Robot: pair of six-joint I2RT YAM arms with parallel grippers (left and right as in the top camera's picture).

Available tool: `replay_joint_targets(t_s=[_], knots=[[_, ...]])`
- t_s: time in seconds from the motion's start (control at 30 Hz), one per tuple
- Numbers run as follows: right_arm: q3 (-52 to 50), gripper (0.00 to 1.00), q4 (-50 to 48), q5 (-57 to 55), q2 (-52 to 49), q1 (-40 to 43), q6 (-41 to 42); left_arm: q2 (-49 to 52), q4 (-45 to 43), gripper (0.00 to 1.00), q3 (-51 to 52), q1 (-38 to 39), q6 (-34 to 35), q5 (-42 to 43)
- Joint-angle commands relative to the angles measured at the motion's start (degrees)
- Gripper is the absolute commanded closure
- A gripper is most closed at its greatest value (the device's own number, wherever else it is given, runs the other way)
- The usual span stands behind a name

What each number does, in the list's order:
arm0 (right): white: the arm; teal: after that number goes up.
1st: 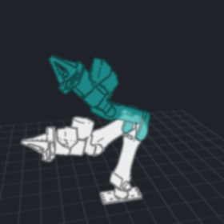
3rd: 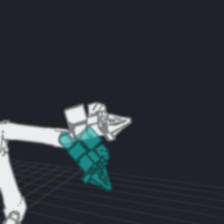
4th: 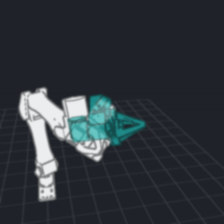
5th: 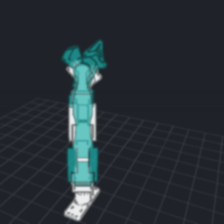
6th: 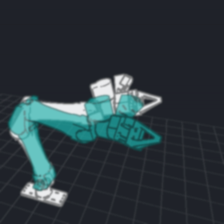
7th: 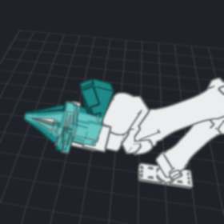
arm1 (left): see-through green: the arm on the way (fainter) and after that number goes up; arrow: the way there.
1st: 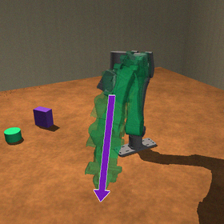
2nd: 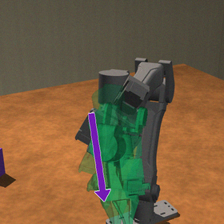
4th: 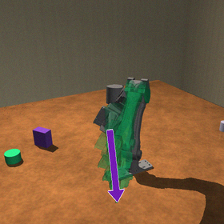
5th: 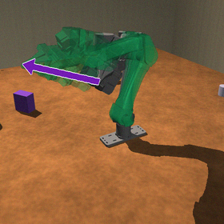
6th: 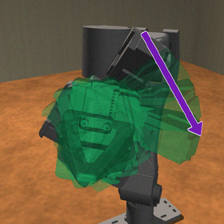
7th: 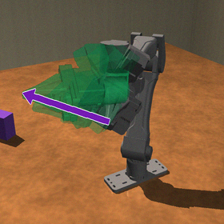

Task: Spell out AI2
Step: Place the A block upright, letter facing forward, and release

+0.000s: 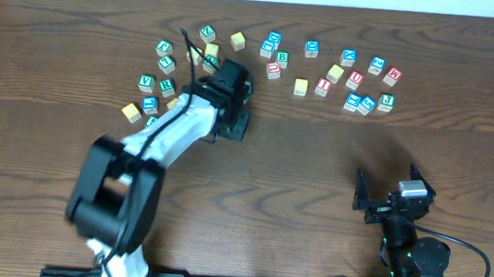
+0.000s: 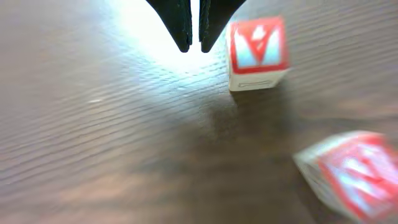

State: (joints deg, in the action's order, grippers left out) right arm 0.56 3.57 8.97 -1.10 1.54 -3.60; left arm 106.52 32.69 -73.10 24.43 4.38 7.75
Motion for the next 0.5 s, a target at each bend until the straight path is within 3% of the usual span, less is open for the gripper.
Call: replay_joint_targets(t_s=[0.0,0.13,0.47], knots=[[-0.2,0.01,0.0,-0.4,0.0,-0.2,-0.3,-7.3,0.7,0.93,-0.4,-1.7,-1.0,-3.3],[-0.2,0.01,0.0,-0.4,0.0,-0.2,-0.3,-8.0,1.4,0.92,-0.3,-4.4,-4.0,-4.8],[-0.2,0.01,0.0,-0.4,0.0,-0.2,-0.3,0.0,1.9,0.93,0.9,-9.3,-3.3,-4.8]])
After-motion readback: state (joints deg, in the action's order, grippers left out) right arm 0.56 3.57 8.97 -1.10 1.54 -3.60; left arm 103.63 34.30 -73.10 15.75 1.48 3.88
